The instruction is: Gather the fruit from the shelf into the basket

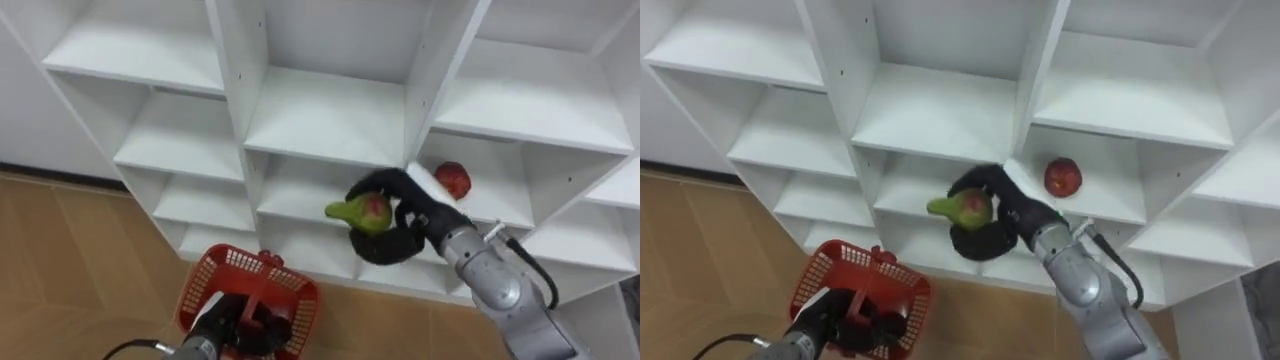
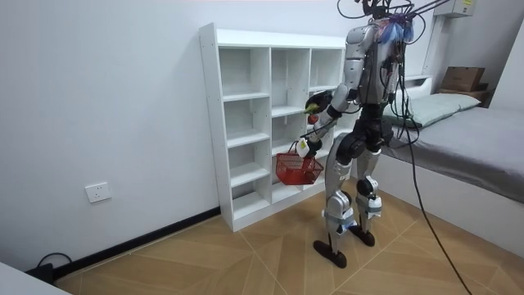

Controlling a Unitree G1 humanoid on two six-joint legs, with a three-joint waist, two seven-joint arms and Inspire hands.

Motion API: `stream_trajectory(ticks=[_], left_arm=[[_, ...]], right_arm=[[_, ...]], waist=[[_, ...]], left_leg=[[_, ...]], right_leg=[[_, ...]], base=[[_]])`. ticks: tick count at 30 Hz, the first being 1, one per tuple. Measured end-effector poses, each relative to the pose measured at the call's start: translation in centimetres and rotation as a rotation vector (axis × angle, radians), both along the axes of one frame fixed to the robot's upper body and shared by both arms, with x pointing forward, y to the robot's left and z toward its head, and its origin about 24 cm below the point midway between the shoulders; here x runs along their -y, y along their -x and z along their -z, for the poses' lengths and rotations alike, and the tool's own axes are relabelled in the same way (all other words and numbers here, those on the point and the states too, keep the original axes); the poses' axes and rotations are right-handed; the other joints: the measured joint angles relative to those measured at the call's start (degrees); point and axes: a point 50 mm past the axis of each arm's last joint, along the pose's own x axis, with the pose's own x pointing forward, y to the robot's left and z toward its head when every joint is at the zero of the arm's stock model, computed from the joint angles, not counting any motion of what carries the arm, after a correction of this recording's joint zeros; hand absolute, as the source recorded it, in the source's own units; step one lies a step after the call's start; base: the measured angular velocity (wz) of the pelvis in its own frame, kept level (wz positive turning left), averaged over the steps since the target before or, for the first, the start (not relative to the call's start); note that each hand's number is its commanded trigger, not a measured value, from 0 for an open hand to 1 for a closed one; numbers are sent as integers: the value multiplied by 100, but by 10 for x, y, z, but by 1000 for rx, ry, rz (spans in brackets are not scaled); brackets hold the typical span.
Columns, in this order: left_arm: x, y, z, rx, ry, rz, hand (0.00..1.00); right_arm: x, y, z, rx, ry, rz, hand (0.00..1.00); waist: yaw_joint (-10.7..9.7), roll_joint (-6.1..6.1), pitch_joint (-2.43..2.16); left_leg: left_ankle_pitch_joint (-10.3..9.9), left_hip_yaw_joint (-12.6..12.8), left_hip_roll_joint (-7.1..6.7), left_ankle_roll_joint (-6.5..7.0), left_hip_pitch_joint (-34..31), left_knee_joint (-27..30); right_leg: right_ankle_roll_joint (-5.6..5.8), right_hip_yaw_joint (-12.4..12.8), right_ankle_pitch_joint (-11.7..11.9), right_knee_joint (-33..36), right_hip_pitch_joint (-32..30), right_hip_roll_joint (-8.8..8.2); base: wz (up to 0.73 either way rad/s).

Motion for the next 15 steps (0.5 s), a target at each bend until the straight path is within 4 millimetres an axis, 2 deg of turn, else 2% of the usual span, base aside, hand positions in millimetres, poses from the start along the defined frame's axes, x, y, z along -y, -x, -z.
stream_trajectory(ticks=[2, 5, 11, 15], left_arm=[[1, 0, 0, 2, 5, 1, 100], [5, -2, -2, 22, 20, 7, 100], [7, -5, -4, 46, 29, 17, 100], [13, -3, -3, 40, 35, 41, 100]], right_arm=[[-8, 8, 8, -45, -18, -23, 100], [-15, 10, 12, -63, -34, -34, 100], [-15, 15, 25, -119, -26, -24, 100], [-10, 26, 46, -211, 24, -19, 100]], waist=[[-6, -2, 0], [-24, 2, 3], [-39, 21, 15], [-47, 116, 78]], left_leg=[[-1, 45, 9, -1, -30, -9], [-18, 68, 9, 6, -40, -10], [-54, 75, 8, 5, -23, -29], [-68, 74, 8, 4, -38, -32]], right_leg=[[0, 39, 0, 0, -56, 7], [3, 57, -1, -22, -66, 7], [24, 53, -19, -29, -60, 8], [30, 47, -34, -30, -74, 8]], base=[[-9], [-2], [0], [0]])
